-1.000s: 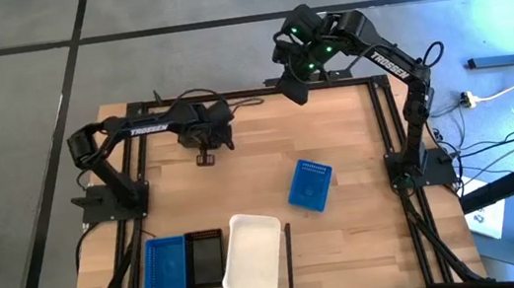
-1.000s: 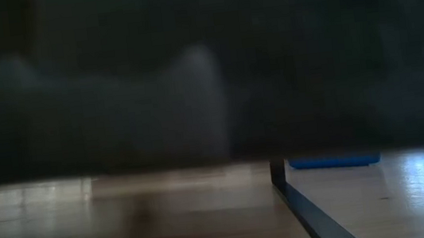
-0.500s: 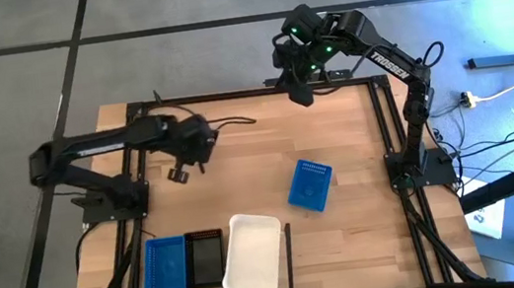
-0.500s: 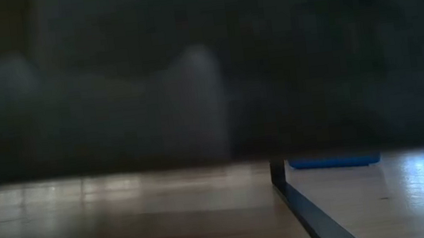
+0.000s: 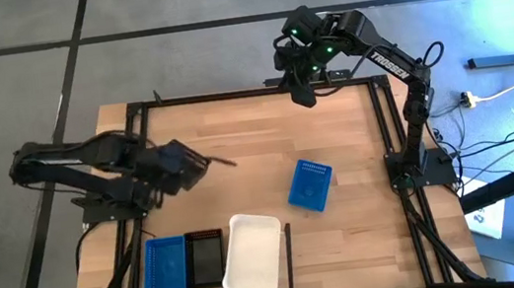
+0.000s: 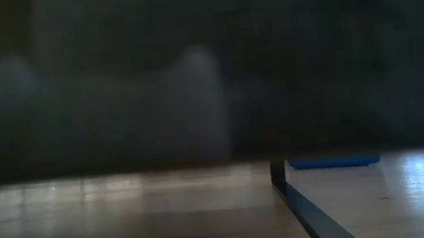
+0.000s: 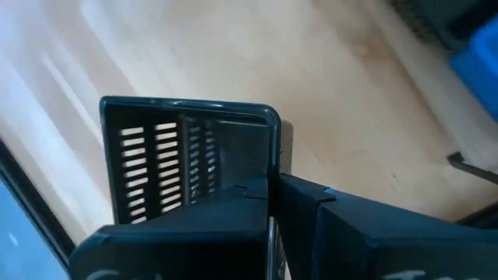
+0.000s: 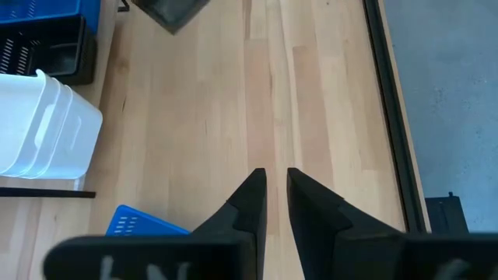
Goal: Stack baskets on shelf by color
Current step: Stack the black bin on top of the black bins on the shelf
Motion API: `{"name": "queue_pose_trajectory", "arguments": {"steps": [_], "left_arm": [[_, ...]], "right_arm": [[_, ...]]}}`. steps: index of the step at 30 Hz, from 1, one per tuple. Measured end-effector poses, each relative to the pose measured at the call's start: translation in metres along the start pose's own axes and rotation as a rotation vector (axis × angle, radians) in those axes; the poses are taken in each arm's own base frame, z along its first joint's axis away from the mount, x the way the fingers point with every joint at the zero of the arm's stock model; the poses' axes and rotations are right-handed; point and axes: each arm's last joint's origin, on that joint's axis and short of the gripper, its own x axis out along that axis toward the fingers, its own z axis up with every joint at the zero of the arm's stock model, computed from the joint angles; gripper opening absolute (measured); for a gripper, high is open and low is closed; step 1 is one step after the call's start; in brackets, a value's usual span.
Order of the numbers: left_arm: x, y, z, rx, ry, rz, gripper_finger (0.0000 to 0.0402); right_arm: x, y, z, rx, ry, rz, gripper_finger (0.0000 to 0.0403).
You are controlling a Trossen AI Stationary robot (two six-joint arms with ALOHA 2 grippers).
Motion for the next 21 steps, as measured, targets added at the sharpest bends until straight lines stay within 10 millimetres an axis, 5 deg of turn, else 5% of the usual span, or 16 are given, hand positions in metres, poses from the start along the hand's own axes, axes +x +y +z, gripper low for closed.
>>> {"name": "queue_pose_trajectory", "arguments": {"steps": [12, 21], "left_arm": [[-0.025, -0.042, 0.010, 0.406, -0.210, -0.024, 0.0000], [-0.038, -0.069, 0.037, 0.508, -0.474, -0.026, 0.0000]], "right_arm": [[0.000, 0.000, 0.001, 0.023, -0.015, 0.001, 0.0051], [0.001, 0.016, 0.005, -0.017, -0.113, 0.343, 0.0045]]}}
